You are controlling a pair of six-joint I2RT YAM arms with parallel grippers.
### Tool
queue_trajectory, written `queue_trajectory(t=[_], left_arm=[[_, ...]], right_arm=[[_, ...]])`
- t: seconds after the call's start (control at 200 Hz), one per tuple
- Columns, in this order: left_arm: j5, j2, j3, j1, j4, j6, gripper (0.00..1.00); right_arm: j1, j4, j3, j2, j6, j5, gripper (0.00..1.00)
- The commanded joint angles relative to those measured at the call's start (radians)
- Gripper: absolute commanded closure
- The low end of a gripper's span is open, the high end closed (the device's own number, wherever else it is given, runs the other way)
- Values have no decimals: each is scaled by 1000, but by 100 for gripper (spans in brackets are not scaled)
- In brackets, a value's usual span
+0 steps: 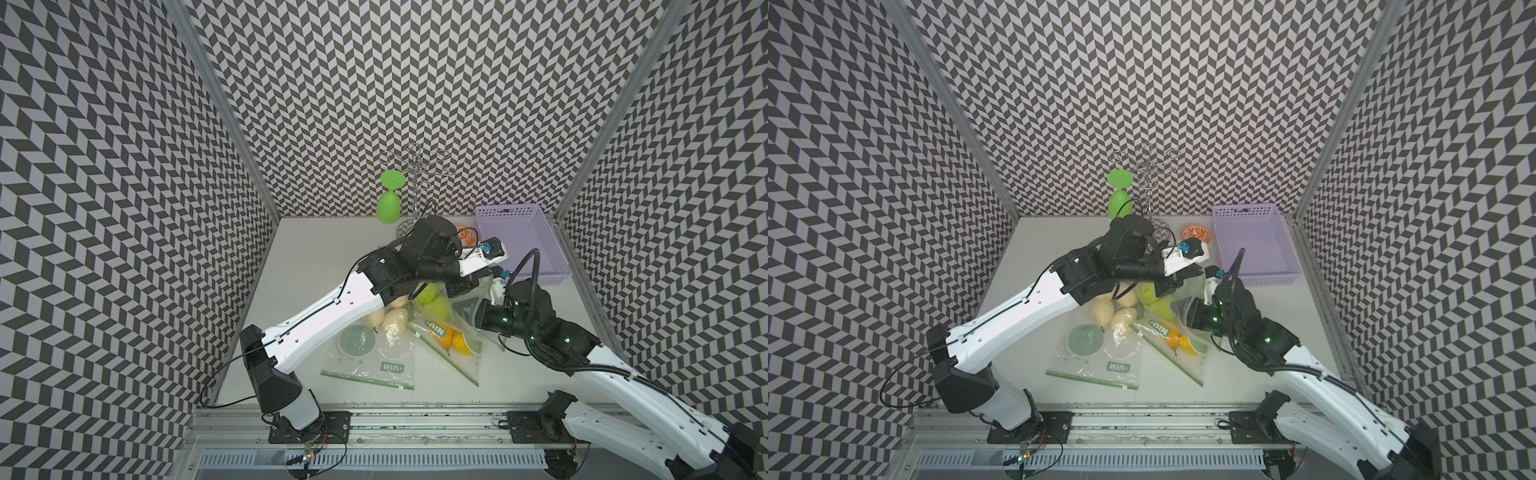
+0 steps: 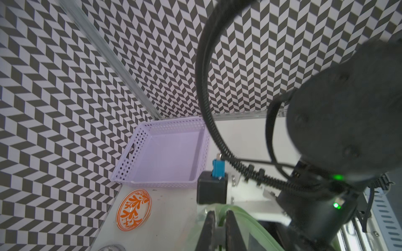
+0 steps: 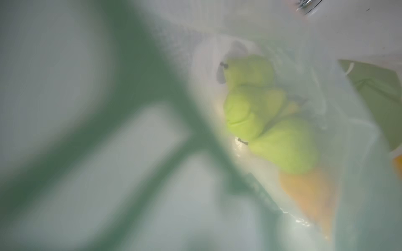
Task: Open the zip-top bag and take out the pear
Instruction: Pick up the pear from the zipper food storage bag.
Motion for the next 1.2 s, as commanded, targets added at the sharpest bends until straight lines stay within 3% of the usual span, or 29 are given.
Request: queue_trajectory(t=[0.0,0.22,0.406,0.486,0.536,0.576,0.771,0.881,0.976,1.092,1.197], left_arm=[[45,-16,30,-31,54,-30,99],[132,-98,-93,-8,223,-129,99],[182,-104,-138,-3,284,-198,94],[156,-115,-155,7,314,-238,76],[153,-143,-181,32,349,-281,50],[148,-179,-222,63,397,-334,37],[119,-428,-536,336,576,-636,9],[224,-510,-723,521,631,-758,8],[309,-549,-874,620,726,-807,7],[423,-552,-1021,696,944,-874,7],[510,-502,-1050,705,1031,-838,7]], right_arm=[[10,88,-52,3,17,8,73],[9,224,-197,-56,58,47,70],[2,319,-258,-27,50,-13,65],[0,304,-254,5,29,-28,63],[0,289,-248,19,19,-24,62],[-2,285,-246,26,14,-22,61],[-22,267,-263,-1,15,12,60],[-42,264,-281,-29,17,8,59],[-65,251,-287,-37,7,-12,59],[-81,255,-289,-31,-3,-36,59],[-103,248,-285,-27,-16,-58,59]])
